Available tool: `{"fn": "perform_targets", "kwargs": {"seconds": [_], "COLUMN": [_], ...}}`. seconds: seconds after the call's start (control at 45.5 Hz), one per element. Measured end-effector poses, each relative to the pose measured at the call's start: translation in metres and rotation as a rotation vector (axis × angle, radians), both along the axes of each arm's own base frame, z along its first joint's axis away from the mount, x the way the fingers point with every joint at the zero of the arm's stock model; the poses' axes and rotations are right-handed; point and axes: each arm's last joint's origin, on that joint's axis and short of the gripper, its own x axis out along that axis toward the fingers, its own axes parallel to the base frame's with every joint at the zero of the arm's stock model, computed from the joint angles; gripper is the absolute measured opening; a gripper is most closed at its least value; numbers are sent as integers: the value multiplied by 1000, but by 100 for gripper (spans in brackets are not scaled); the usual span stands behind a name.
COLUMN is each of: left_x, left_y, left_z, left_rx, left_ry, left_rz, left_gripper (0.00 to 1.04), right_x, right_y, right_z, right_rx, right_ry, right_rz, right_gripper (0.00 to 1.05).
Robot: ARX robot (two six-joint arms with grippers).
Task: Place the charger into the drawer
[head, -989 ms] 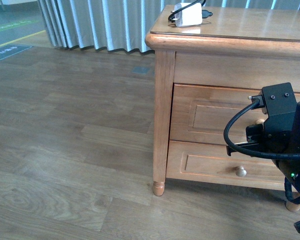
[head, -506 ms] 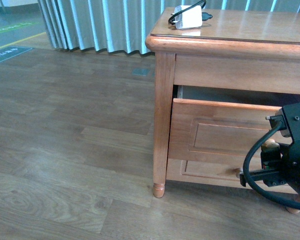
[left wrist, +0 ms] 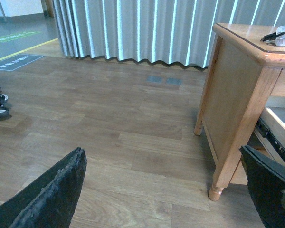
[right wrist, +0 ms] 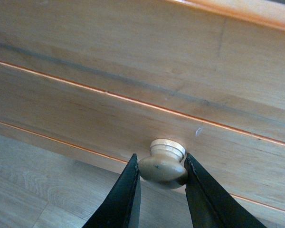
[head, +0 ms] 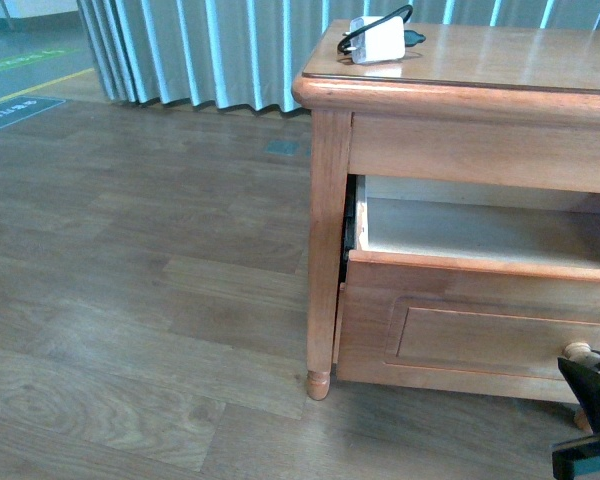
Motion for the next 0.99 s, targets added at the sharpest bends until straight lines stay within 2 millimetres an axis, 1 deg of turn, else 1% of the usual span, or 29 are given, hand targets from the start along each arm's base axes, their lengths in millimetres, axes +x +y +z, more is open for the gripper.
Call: {"fn": "perform_targets", "kwargs": {"seconds": [0.132, 0.374, 0.396, 0.418, 0.44, 0.484, 0.528, 0.55, 0.594, 0.638, 0.66, 0.77, 0.792, 0.902, 0.924, 0.989], "left_x": [0, 0, 0, 0, 0, 0, 0, 0, 0, 0, 0, 0, 0, 0, 0, 0], "left_y": [0, 0, 0, 0, 0, 0, 0, 0, 0, 0, 0, 0, 0, 0, 0, 0], "left_z": [0, 0, 0, 0, 0, 0, 0, 0, 0, 0, 0, 0, 0, 0, 0, 0], "left_rx": [0, 0, 0, 0, 0, 0, 0, 0, 0, 0, 0, 0, 0, 0, 0, 0], "left_ry": [0, 0, 0, 0, 0, 0, 0, 0, 0, 0, 0, 0, 0, 0, 0, 0], "left_rz": [0, 0, 0, 0, 0, 0, 0, 0, 0, 0, 0, 2, 2, 2, 0, 0], "left_gripper": [99, 99, 99, 99, 99, 99, 99, 99, 99, 99, 99, 99, 99, 99, 99, 99], "right_x": [-6, -8, -8, -8, -8, -9, -10, -10, -11, -12, -13, -29, -31, -35, -36, -41], "right_y": [1, 1, 1, 1, 1, 1, 0, 0, -1, -2, -3, -19, -20, -35, -39, -50], "right_z": [-1, -1, -1, -1, -1, -2, -2, -2, -2, -2, -2, 8, 10, 25, 28, 39], "right_rx": [9, 11, 10, 10, 10, 9, 7, 6, 3, 1, 0, 14, 15, 33, 41, 56], "right_ry": [12, 15, 15, 15, 16, 18, 21, 22, 25, 29, 30, 42, 42, 20, 18, 8], "right_rz": [33, 58, 61, 60, 58, 55, 49, 45, 37, 25, 16, -43, -51, -88, -89, -91], "right_gripper": [22, 22, 23, 29, 32, 36, 43, 44, 50, 59, 60, 76, 78, 96, 98, 96]}}
